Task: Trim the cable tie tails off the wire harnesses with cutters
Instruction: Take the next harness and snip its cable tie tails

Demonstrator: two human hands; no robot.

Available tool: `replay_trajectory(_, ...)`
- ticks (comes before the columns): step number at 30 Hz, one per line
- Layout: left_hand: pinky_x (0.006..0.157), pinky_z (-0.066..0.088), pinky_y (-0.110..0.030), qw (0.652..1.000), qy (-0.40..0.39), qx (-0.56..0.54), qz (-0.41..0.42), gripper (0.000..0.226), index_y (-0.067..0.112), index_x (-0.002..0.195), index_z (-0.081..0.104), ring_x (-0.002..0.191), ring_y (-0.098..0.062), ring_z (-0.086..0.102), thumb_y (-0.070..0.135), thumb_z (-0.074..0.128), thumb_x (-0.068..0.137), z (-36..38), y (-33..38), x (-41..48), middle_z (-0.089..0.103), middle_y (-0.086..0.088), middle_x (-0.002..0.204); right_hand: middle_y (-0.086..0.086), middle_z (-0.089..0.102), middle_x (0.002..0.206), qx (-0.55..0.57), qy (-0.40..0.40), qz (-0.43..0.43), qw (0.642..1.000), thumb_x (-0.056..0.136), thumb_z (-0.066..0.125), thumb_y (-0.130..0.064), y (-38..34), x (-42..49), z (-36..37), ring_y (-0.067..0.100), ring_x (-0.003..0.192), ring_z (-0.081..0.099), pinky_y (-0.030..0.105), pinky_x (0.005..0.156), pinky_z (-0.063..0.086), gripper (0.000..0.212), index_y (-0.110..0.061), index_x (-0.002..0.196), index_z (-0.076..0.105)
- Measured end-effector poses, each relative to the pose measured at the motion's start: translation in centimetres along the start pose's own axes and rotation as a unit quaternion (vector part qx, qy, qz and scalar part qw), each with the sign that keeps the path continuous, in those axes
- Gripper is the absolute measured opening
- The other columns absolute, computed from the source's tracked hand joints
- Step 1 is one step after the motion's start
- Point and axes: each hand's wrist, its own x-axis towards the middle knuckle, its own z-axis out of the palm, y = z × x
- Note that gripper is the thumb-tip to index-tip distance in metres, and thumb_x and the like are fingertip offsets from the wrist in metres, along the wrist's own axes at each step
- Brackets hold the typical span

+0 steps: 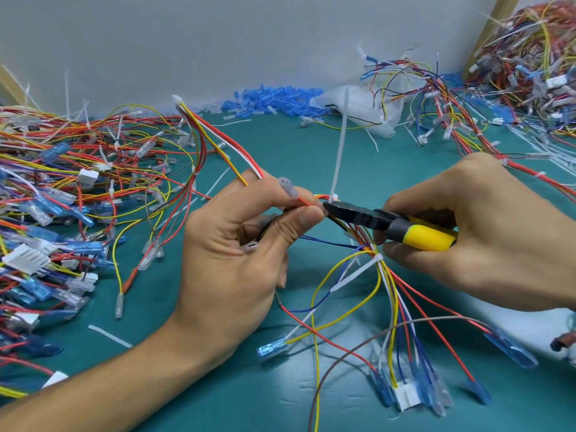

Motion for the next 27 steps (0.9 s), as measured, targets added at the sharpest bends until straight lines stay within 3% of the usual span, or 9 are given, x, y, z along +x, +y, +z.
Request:
replay_trajectory(4,0.053,0.037,-0.005,1.000,0.005,-0.005,-0.005,0.014,0.024,0.081,0.060,0.050,0.004,0.055,0.033,0.066,0.091,0.0,0.1,0.0,0.064,0.015,0.069,0.009,0.051,0.056,0.029,0.025,0.016,0.999,0.076,0.068,-0.035,0.0,-0.1,-0.1,0.031,0.054,0.044,0.043,0.043,0.047,0.018,-0.017,0.076,0.073)
replay_trajectory(7,0.052,0.036,-0.004,1.000,0.005,-0.011,-0.008,0.015,0.022,0.081,0.060,0.049,0.004,0.054,0.031,0.066,0.092,0.0,0.0,0.0,0.064,0.012,0.069,0.009,0.051,0.054,0.000,0.046,0.028,0.999,0.077,0.068,-0.034,0.3,0.1,-0.2,0.029,0.052,0.041,0.042,0.041,0.041,0.021,-0.013,0.074,0.071)
replay_trajectory(10,0.052,0.036,-0.004,1.000,-0.002,-0.012,-0.010,0.016,0.020,0.083,0.060,0.048,0.003,0.054,0.030,0.066,0.094,-0.1,-0.3,0.1,0.064,0.009,0.069,0.007,0.047,0.052,0.002,0.069,0.048,0.997,0.077,0.067,-0.033,0.5,0.2,0.0,0.016,0.047,0.028,0.041,0.043,0.034,0.018,-0.016,0.073,0.070)
replay_trajectory(13,0.051,0.035,-0.006,1.000,0.003,-0.006,-0.015,0.020,0.014,0.084,0.062,0.046,-0.001,0.052,0.029,0.068,0.095,-0.4,-0.8,0.3,0.061,-0.007,0.070,0.008,0.049,0.052,0.004,0.082,0.064,0.995,0.077,0.066,-0.037,0.7,0.2,0.2,0.022,0.046,0.034,0.043,0.044,0.035,0.023,-0.014,0.073,0.070)
replay_trajectory(16,0.048,0.035,-0.009,0.999,0.021,-0.010,-0.038,0.021,0.008,0.083,0.066,0.043,-0.013,0.052,0.022,0.071,0.097,-0.5,-1.1,0.5,0.060,-0.012,0.070,0.010,0.054,0.055,-0.002,0.094,0.078,0.993,0.077,0.065,-0.041,0.9,0.3,0.2,0.033,0.052,0.048,0.042,0.043,0.043,0.028,-0.014,0.075,0.070)
replay_trajectory(20,0.038,0.028,-0.009,0.995,0.048,-0.049,-0.071,0.011,0.004,0.088,0.069,0.032,-0.034,0.043,0.014,0.070,0.092,-0.4,-1.3,1.0,0.064,0.003,0.071,0.012,0.059,0.060,-0.010,0.111,0.087,0.990,0.078,0.064,-0.046,0.9,0.4,0.3,0.034,0.058,0.055,0.045,0.053,0.053,0.028,-0.019,0.079,0.071)
replay_trajectory(23,0.034,0.027,-0.014,0.992,0.053,-0.044,-0.102,0.023,-0.003,0.092,0.066,0.028,-0.021,0.040,0.019,0.068,0.092,-0.6,-1.6,1.3,0.057,-0.007,0.068,0.010,0.058,0.060,-0.021,0.110,0.085,0.990,0.078,0.065,-0.046,0.9,0.6,0.3,0.029,0.056,0.052,0.041,0.051,0.050,0.027,-0.019,0.081,0.071)
replay_trajectory(27,0.033,0.023,-0.018,0.988,0.087,-0.070,-0.111,0.013,0.008,0.086,0.064,0.031,-0.027,0.038,0.018,0.069,0.090,-0.7,-1.4,1.3,0.059,-0.013,0.080,0.009,0.046,0.056,0.007,0.117,0.051,0.992,0.080,0.068,-0.035,0.8,0.4,-0.2,0.021,0.050,0.034,0.042,0.047,0.036,0.025,-0.010,0.074,0.068)
